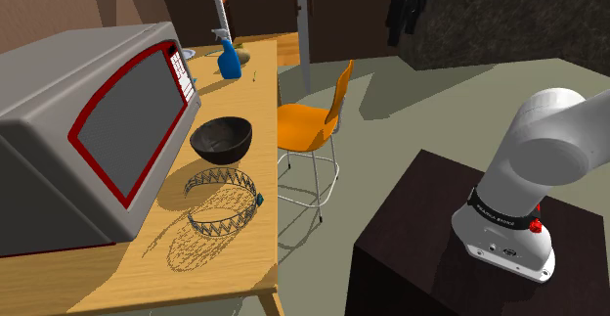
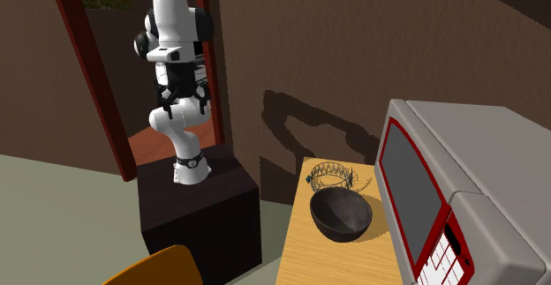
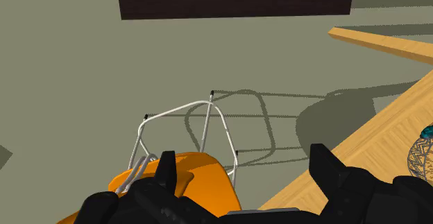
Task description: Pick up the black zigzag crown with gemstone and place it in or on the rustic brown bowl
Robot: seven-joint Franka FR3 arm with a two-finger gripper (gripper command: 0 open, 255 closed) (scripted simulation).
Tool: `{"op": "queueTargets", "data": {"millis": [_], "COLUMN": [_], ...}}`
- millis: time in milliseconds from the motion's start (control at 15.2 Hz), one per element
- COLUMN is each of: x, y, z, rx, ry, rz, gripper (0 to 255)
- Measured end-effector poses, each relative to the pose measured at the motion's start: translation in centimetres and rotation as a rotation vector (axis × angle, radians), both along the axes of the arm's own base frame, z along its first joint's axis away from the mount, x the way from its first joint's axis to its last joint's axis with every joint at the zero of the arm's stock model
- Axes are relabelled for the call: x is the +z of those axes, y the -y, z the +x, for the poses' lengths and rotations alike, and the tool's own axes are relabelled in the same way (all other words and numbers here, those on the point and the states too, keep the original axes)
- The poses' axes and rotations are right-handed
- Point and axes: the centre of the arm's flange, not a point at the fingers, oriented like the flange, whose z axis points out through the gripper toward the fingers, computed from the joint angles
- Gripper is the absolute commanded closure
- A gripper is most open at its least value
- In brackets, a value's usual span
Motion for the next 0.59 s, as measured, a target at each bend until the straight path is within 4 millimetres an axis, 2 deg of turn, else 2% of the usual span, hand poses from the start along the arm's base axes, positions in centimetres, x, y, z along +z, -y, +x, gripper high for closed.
{"op": "queueTargets", "data": {"millis": [132,594], "x": [-0.3,-5.0], "y": [-0.3,-6.0], "z": [0.4,3.9], "rx": [0.000,0.007], "ry": [0.000,0.001], "rz": [0.002,0.032], "gripper": [0,0]}}
